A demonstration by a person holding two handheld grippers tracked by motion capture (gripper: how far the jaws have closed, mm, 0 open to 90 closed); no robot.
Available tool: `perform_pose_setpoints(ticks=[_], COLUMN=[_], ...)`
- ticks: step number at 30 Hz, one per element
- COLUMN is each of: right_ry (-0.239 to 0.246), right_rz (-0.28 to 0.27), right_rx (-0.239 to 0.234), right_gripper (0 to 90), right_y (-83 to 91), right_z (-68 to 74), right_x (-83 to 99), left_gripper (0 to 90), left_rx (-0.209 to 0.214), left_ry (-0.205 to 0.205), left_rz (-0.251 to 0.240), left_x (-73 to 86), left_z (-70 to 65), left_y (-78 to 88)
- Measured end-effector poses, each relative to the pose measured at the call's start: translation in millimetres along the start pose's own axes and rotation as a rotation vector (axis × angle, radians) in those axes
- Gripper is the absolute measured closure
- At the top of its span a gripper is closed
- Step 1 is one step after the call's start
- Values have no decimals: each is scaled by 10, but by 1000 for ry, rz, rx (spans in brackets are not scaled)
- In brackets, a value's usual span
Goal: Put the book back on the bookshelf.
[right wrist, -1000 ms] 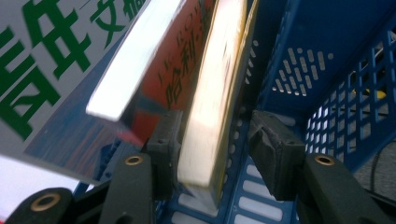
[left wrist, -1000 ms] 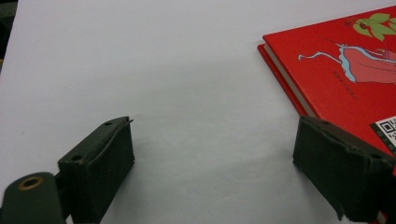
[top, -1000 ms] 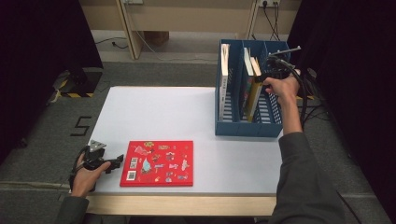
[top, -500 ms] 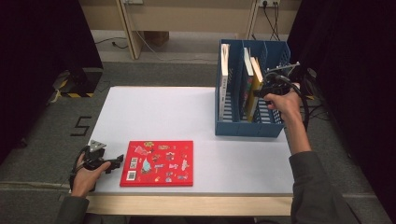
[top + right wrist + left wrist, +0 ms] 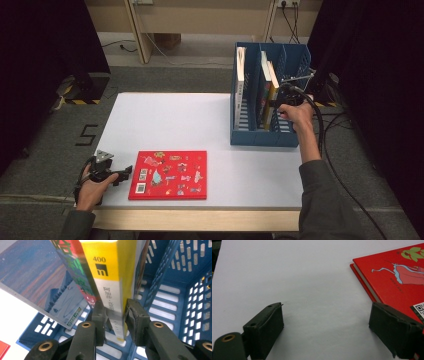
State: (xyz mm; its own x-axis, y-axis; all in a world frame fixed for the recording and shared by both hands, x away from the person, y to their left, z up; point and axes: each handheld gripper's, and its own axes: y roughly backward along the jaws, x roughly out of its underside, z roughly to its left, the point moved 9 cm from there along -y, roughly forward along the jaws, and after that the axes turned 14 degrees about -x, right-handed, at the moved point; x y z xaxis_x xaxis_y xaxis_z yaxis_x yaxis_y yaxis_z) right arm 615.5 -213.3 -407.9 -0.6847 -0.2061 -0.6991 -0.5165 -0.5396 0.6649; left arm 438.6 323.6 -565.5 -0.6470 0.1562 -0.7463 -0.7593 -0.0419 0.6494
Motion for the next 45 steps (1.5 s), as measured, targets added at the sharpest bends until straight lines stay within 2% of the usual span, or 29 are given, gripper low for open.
perform_pose_setpoints(ticks=[5,13,23,26,32,36,42,45], right_ry=[-2,-34,-19,-3,26,34,73,69], right_rz=[-10,-23,-2,17,41,16,21,-4], right_rx=[5,7,0,3,1,-26,-37,-57], right_gripper=[709,710,690,681,579,546,499,458], right_y=[-62,-141,-220,-199,-77,24,122,144], right_z=[-35,-121,-104,-101,-83,-33,58,124], right_x=[-61,-159,-231,-203,-78,9,159,225], left_gripper=[111,111,111,111,111,111,111,111], left_rx=[0,0,1,1,0,1,1,0], left_ry=[0,0,1,1,1,0,1,1], left_rz=[0,-1,-1,-1,-1,0,-1,-1], left_x=[0,0,0,0,0,0,0,0], left_z=[0,0,0,0,0,0,-1,0], left_y=[0,-1,-1,-1,-1,0,0,0])
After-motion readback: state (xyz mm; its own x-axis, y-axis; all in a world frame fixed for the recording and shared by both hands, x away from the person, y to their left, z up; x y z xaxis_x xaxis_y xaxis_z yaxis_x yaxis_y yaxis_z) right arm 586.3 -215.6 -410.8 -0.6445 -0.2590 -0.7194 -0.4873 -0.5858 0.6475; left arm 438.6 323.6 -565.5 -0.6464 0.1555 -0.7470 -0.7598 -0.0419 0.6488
